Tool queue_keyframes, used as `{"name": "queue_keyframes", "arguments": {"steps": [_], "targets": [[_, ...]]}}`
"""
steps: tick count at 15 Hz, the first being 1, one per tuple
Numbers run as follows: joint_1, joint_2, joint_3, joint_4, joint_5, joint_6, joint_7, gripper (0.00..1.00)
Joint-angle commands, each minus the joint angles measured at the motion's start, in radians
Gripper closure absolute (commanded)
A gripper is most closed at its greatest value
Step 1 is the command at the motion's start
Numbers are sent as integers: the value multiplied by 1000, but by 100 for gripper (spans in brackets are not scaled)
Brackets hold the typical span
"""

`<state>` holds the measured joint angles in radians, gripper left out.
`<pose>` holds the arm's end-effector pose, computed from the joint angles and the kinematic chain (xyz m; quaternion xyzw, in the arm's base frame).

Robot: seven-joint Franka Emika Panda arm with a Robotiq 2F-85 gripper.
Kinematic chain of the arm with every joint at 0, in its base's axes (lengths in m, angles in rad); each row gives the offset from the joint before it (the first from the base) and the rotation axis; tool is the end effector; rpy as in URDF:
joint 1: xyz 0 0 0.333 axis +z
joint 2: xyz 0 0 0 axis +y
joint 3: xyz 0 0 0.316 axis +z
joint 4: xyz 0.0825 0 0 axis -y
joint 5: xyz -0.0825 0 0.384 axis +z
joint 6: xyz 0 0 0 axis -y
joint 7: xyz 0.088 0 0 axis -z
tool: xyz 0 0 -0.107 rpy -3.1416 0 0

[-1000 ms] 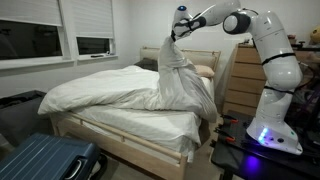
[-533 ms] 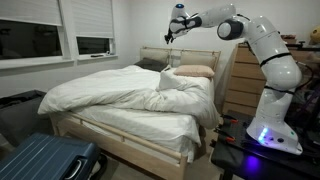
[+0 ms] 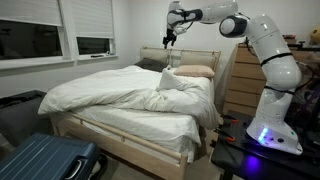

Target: Uncover the right corner of the bed

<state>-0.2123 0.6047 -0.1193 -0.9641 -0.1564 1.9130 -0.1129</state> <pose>0.7150 -0.2249 0.5619 0.9759 -0.0778 0.1448 0.1439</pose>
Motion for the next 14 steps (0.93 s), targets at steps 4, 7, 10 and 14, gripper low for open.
{"name": "queue_keyframes", "arguments": {"steps": [4, 7, 10, 14], "targets": [[16, -163, 30, -217, -5, -263, -111, 0], [26, -247, 32, -364, -17, -337, -137, 0], [23, -316, 33, -496, -13, -401, -175, 0], [21, -377, 23, -635, -24, -461, -247, 0]]}}
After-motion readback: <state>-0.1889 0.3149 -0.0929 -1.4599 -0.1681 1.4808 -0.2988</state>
